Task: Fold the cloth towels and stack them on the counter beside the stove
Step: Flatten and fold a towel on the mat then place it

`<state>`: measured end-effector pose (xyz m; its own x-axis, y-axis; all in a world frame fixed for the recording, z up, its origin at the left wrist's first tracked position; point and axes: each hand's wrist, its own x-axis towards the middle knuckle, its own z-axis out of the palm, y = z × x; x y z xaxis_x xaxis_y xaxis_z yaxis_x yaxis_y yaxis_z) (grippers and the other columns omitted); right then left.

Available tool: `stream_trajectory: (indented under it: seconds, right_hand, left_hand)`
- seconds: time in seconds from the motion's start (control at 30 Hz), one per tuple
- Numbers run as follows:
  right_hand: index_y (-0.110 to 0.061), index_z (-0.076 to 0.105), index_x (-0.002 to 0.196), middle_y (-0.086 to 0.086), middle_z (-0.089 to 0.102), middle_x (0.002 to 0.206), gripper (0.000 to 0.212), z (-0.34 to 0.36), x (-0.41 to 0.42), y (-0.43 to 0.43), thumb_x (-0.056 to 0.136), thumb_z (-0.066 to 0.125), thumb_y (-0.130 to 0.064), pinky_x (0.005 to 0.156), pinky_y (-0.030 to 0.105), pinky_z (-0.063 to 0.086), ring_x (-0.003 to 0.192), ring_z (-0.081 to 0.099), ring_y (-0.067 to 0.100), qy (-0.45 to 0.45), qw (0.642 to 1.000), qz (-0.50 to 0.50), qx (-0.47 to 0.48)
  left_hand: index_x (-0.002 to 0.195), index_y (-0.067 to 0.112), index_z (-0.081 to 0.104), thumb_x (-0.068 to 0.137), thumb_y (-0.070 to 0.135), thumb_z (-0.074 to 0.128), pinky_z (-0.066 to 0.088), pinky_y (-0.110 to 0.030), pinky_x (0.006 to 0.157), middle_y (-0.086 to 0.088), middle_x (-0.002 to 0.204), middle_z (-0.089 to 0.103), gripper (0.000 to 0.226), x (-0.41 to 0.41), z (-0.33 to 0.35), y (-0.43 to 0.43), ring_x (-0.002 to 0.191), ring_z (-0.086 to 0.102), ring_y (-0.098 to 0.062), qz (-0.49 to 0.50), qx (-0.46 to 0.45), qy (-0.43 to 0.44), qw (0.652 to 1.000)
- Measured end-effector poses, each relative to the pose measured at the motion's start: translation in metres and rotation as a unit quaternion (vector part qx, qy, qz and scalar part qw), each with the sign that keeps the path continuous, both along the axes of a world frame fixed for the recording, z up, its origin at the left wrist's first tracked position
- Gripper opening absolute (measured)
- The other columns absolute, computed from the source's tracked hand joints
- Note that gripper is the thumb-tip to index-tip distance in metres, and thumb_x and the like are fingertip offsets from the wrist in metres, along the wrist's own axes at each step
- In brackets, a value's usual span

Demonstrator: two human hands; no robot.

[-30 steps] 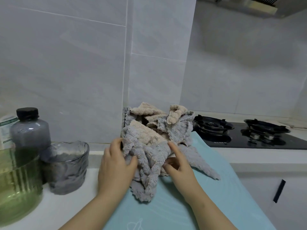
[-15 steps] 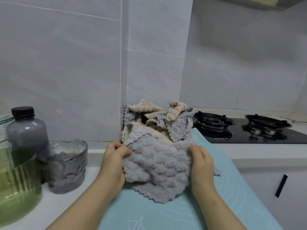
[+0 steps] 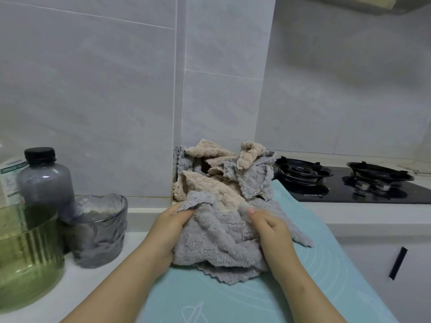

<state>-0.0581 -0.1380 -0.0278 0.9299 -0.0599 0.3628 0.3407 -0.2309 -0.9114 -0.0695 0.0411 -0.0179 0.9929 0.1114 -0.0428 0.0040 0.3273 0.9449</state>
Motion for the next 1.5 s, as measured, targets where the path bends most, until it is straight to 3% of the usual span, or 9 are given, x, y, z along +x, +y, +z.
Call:
stream_trajectory:
  seconds: [0.2,0.4,0.67,0.9,1.03,1.1,1.2,1.4,1.5]
  right_hand:
    - [-0.024,0.058,0.094,-0.011,0.038,0.054,0.009,0.004,-0.009,0.003,0.087,0.064,-0.023,0.047,0.011,0.029,0.045,0.031,0.003,0.031,0.995,0.1,0.003]
    - [-0.058,0.036,0.107,-0.021,0.039,0.128,0.048,0.006,-0.014,0.005,0.066,0.054,-0.041,0.093,0.014,0.034,0.116,0.041,-0.001,0.078,0.97,0.195,-0.119]
    - [-0.022,0.059,0.123,-0.004,0.061,0.063,0.07,0.005,-0.004,-0.005,0.054,0.071,-0.014,0.058,0.02,0.039,0.058,0.053,0.01,0.175,0.926,0.316,0.109]
    - [-0.032,0.07,0.091,-0.02,0.07,0.089,0.031,-0.001,-0.007,0.007,0.063,0.075,-0.045,0.068,0.009,0.048,0.076,0.064,-0.009,0.168,0.943,0.286,-0.038]
    - [0.007,0.064,0.097,0.027,0.063,0.107,0.071,0.0,-0.009,0.012,0.069,0.071,-0.057,0.1,0.05,0.042,0.092,0.056,0.043,0.19,0.945,0.268,0.006]
    - [-0.019,0.068,0.078,0.012,0.067,0.09,0.015,0.003,-0.009,0.009,0.077,0.068,-0.035,0.08,0.032,0.052,0.082,0.062,0.028,0.149,0.955,0.257,-0.005]
    - [-0.011,0.059,0.069,0.001,0.05,0.064,0.014,0.0,-0.006,0.003,0.081,0.066,-0.01,0.054,0.016,0.039,0.054,0.047,0.008,0.127,0.958,0.252,-0.045]
    - [-0.022,0.068,0.084,-0.004,0.056,0.081,0.023,0.004,0.003,0.0,0.087,0.059,-0.001,0.055,0.009,0.038,0.059,0.049,-0.001,-0.013,0.998,0.026,0.049]
    - [-0.029,0.066,0.09,-0.017,0.047,0.113,0.028,0.003,0.003,0.001,0.089,0.057,-0.002,0.079,-0.002,0.037,0.098,0.045,-0.018,-0.077,0.997,0.022,-0.019]
  left_hand:
    - [0.12,0.006,0.058,0.096,0.023,0.04,0.059,-0.041,0.062,-0.019,0.105,0.07,0.035,-0.001,0.004,0.0,0.087,0.07,-0.03,-0.096,-0.21,0.013,0.973]
    - [0.106,0.0,0.063,0.096,0.025,0.033,0.058,-0.046,0.062,-0.023,0.102,0.069,0.04,-0.007,0.008,-0.002,0.081,0.071,-0.033,-0.147,-0.249,-0.01,0.957]
    - [0.114,0.004,0.059,0.095,0.01,0.039,0.06,-0.036,0.06,-0.018,0.092,0.07,0.028,0.001,0.014,0.018,0.072,0.071,-0.024,-0.032,-0.164,-0.056,0.984]
    - [0.106,0.019,0.061,0.091,-0.01,0.034,0.057,-0.028,0.053,-0.009,0.082,0.073,0.043,0.001,0.013,0.009,0.067,0.071,-0.018,-0.056,-0.11,-0.081,0.989]
    - [0.091,0.024,0.066,0.089,-0.012,0.039,0.055,-0.032,0.06,-0.013,0.092,0.071,0.046,0.006,0.005,0.006,0.071,0.069,-0.026,0.012,-0.01,-0.064,0.998]
    - [0.088,0.025,0.067,0.09,-0.01,0.041,0.053,-0.036,0.066,-0.016,0.1,0.068,0.043,0.009,0.001,0.008,0.078,0.066,-0.03,0.046,0.032,-0.044,0.997]
    - [0.085,0.018,0.06,0.089,-0.011,0.041,0.049,-0.032,0.06,-0.017,0.088,0.066,0.035,0.008,0.004,0.011,0.068,0.062,-0.026,0.077,0.038,-0.034,0.996]
    - [0.097,0.029,0.057,0.084,-0.011,0.042,0.034,-0.027,0.053,-0.005,0.074,0.057,0.045,0.012,-0.003,0.018,0.058,0.046,-0.019,0.085,0.268,-0.045,0.959]
    - [0.108,0.04,0.046,0.075,0.004,0.058,0.038,-0.027,0.063,0.0,0.099,0.052,0.05,0.003,0.002,0.009,0.071,0.05,-0.018,-0.024,0.318,-0.079,0.945]
